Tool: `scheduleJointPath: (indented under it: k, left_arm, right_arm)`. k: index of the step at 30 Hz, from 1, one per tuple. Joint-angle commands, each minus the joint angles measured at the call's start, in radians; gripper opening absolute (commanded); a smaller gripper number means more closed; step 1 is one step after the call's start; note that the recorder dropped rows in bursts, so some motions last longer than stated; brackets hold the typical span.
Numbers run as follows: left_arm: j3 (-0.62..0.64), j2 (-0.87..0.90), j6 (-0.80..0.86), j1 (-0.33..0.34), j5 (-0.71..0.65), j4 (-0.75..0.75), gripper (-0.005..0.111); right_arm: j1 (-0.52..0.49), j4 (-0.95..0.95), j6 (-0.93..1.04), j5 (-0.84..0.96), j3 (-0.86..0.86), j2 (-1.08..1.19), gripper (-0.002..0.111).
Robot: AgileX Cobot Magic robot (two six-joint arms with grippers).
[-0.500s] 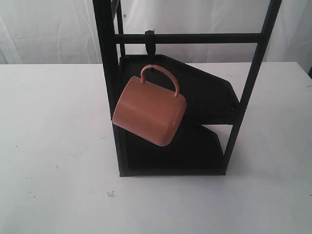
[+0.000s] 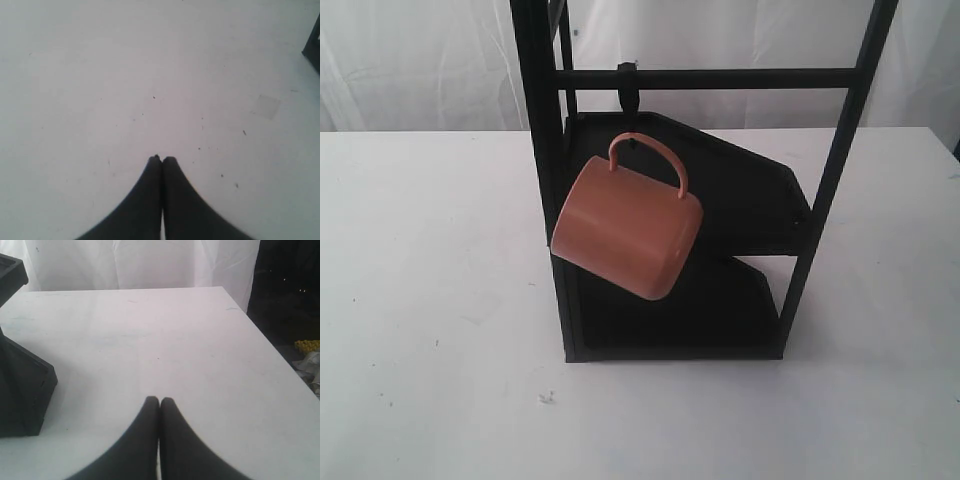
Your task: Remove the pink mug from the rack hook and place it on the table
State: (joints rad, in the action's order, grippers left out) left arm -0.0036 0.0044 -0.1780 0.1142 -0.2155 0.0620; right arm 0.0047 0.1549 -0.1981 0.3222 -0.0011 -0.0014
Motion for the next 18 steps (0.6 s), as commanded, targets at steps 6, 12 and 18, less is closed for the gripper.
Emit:
scheduleJointPath:
  k: [6,12,18]
  left_arm:
    - [0.004,-0.004,-0.003,-0.007,0.521,-0.041,0.0]
    - [0.004,-0.004,0.017,-0.007,0.553,-0.041,0.0]
    - [0.004,-0.004,0.018,-0.007,0.33,-0.041,0.0]
  right_arm:
    - [-0.005,-0.004,-0.001,-0.009,0.001,0.001,0.0]
    - [-0.005,-0.004,-0.001,-0.009,0.001,0.001,0.0]
    - [-0.005,-0.004,-0.001,-0.009,0.001,0.001,0.0]
